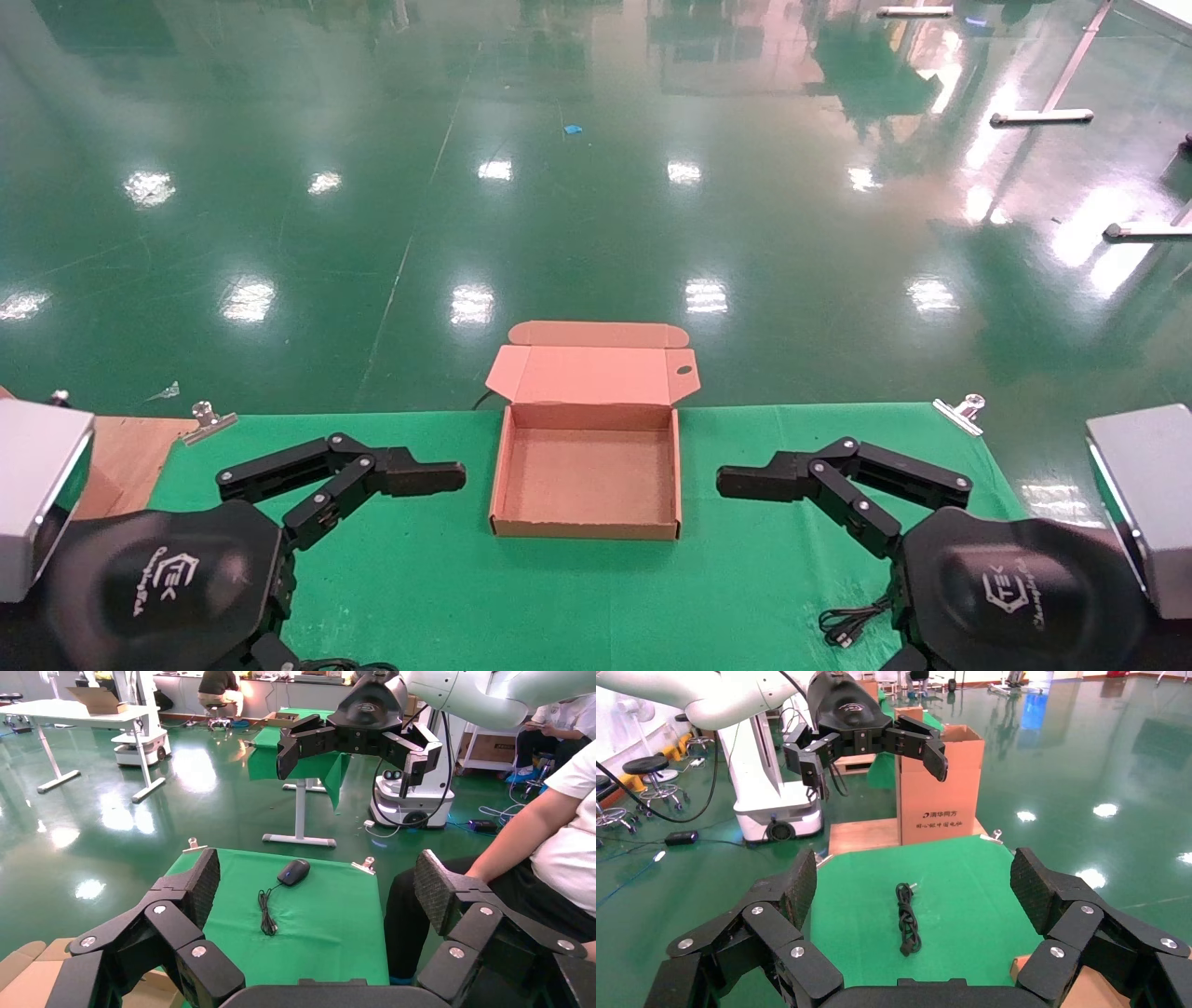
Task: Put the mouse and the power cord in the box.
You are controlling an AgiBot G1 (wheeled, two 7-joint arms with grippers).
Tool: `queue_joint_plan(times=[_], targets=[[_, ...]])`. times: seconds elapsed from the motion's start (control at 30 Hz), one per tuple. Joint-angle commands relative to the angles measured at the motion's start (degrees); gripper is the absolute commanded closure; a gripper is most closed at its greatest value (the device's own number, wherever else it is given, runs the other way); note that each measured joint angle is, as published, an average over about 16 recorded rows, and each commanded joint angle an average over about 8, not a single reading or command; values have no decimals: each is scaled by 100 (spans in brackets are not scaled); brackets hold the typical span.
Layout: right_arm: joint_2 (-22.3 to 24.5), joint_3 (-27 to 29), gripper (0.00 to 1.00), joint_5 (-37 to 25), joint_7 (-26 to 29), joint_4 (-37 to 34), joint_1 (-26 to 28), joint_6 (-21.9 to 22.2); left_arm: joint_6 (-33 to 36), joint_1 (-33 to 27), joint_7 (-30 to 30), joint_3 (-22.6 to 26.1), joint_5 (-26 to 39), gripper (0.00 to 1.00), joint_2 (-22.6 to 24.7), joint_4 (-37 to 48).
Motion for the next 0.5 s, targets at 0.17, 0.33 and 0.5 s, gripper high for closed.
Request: queue_joint_plan(times=[0.17,0.33,0.5], targets=[[0,0,0,0,0,0,0,0,0,0,0,0,0,0,0,0],[0,0,0,0,0,0,0,0,0,0,0,0,0,0,0,0],[0,0,0,0,0,0,0,0,0,0,0,0,0,0,0,0]])
